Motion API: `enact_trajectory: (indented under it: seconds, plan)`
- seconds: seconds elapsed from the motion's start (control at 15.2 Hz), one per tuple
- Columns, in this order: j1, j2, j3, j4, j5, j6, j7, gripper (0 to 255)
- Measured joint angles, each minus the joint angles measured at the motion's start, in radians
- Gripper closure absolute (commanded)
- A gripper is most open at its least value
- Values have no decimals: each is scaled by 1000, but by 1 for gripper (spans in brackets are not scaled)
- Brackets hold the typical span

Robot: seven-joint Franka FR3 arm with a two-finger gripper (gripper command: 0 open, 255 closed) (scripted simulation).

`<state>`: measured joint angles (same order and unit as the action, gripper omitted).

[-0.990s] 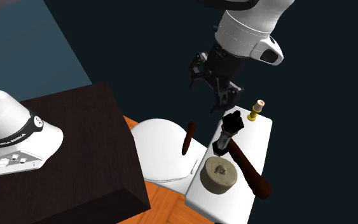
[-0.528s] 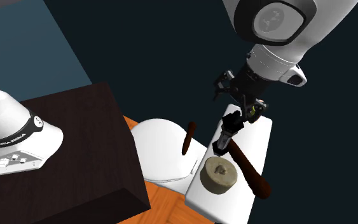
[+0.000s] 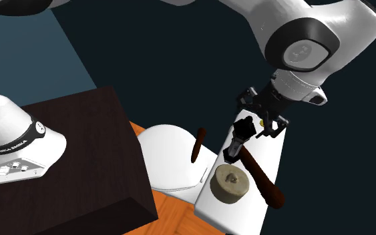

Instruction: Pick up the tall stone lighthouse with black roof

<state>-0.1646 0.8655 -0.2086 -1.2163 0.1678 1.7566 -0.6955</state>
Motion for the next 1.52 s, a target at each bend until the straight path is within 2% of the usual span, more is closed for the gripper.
enact_trajectory:
  seconds: [0.26, 0.33, 0.99, 1.52]
  plan:
    - [-2, 35, 4, 7, 4, 28, -1, 0]
    - [-3, 35, 4, 3, 4, 32, -2, 255]
    - [-3, 36, 4, 2, 5, 35, -2, 255]
    - [0, -11, -1, 12, -2, -23, 1, 255]
